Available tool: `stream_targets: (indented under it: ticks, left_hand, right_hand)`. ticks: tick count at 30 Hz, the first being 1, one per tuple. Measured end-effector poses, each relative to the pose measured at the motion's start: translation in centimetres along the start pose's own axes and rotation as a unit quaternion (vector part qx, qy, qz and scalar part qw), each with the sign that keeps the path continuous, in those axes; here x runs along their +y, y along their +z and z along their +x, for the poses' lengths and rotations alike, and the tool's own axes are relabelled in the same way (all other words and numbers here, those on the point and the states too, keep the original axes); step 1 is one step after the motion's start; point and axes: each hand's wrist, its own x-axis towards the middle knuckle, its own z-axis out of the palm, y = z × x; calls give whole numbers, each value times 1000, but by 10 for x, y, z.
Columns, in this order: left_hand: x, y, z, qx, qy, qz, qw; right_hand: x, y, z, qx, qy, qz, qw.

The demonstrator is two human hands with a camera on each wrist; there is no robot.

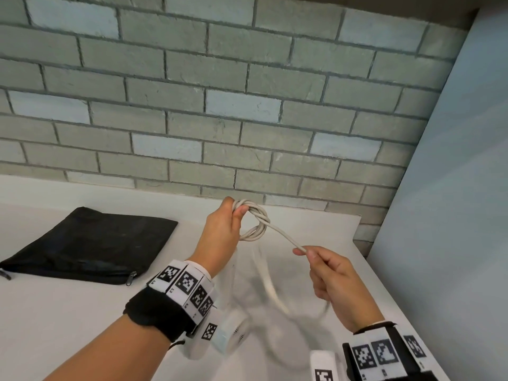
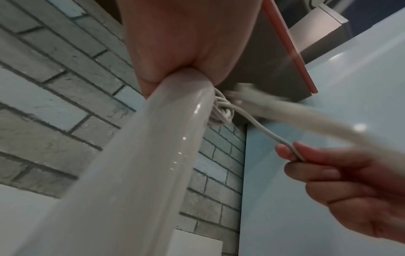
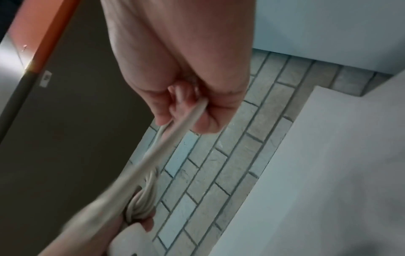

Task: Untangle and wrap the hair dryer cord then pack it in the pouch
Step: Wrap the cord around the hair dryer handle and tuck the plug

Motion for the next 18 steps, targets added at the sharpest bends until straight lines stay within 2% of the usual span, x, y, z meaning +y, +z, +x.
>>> stream_targets:
  ticks: [5,10,15,18]
  left_hand:
    - [2,-5,0,2,2,23,1000]
    - [8,-5,-6,-1,-8,-2,1000]
    - [9,-5,-9,8,-34,-45,998]
    - [10,-8,-11,-4,-31,-59,998]
  right_hand:
    - [1,1,2,-28,-71,-108,991]
    - [18,6,11,-5,-153,-256,955]
    - [20,31,15,-3,-212,-257,943]
    - [23,38,18,42,-236,-240,941]
